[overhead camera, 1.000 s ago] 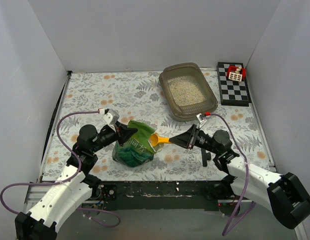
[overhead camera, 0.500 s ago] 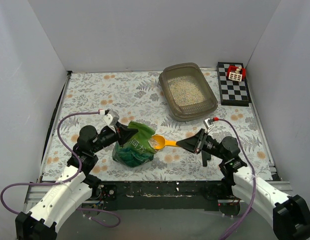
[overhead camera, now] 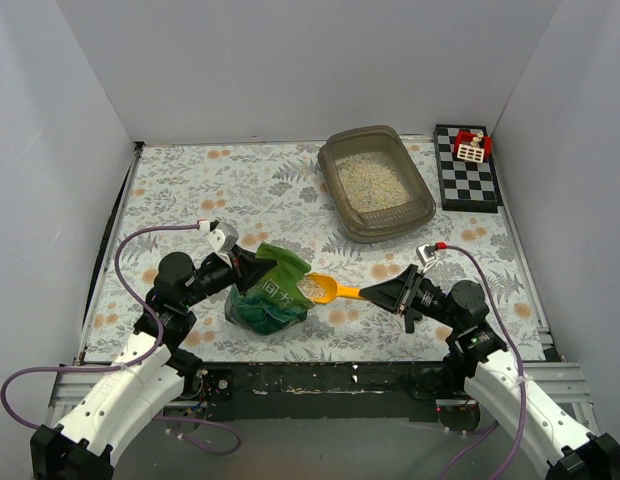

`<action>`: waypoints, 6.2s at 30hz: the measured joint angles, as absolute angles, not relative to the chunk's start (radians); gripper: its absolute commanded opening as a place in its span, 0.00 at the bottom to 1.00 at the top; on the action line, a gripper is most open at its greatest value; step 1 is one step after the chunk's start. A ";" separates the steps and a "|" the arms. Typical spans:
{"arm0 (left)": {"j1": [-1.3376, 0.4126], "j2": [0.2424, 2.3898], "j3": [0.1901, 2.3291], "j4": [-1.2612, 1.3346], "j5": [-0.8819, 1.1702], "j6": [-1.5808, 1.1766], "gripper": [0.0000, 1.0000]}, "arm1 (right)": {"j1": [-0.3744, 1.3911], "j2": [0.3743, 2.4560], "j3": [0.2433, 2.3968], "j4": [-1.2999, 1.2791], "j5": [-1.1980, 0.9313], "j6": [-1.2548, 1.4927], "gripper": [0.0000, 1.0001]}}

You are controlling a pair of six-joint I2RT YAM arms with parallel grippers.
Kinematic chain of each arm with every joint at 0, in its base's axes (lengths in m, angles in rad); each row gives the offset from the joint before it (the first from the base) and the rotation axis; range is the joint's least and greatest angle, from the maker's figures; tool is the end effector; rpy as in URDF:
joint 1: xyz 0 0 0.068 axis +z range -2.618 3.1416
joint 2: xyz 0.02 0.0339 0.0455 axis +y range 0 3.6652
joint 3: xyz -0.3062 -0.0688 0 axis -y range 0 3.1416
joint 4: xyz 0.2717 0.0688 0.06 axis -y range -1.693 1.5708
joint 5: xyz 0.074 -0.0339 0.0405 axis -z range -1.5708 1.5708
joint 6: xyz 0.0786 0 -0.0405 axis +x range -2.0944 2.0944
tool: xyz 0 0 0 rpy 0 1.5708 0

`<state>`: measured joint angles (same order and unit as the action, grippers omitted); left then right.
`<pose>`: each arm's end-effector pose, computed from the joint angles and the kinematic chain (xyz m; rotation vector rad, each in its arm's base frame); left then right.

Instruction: Fill the litter box with clean litter

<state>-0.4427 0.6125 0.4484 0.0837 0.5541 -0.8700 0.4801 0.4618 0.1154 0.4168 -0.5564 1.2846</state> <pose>0.1519 -0.1178 0.2930 0.0796 1.8523 -1.4137 0.1247 0.1117 0.2240 0.1903 1.8080 1.7557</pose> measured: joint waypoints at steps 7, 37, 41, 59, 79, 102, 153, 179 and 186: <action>-0.443 0.612 0.447 0.083 0.558 -0.871 0.00 | 0.479 0.347 0.115 0.268 -0.517 1.286 0.01; -0.447 0.574 0.432 0.081 0.506 -0.879 0.00 | 0.478 0.007 0.169 -0.193 -0.378 1.397 0.01; -0.447 0.571 0.432 0.081 0.487 -0.879 0.00 | 0.478 0.007 0.206 -0.241 -0.368 1.403 0.01; -0.448 0.545 0.432 0.057 0.371 -0.884 0.00 | 0.478 0.007 0.321 -0.330 -0.334 1.428 0.01; -0.448 0.553 0.432 0.056 0.331 -0.886 0.00 | 0.477 0.049 0.337 0.226 -0.181 1.498 0.01; -0.456 0.553 0.432 0.054 0.315 -0.886 0.00 | 0.477 0.461 0.367 0.456 0.258 1.370 0.01; -0.456 0.633 0.487 -0.017 0.320 -0.902 0.00 | 0.332 1.792 2.126 -0.973 0.138 0.202 0.01; -0.456 0.609 0.487 -0.045 0.258 -0.940 0.00 | 0.745 1.253 1.685 -1.044 -0.300 0.237 0.01; -0.458 0.606 0.487 -0.048 0.250 -0.943 0.00 | 0.781 1.238 1.572 -1.002 -0.280 0.260 0.01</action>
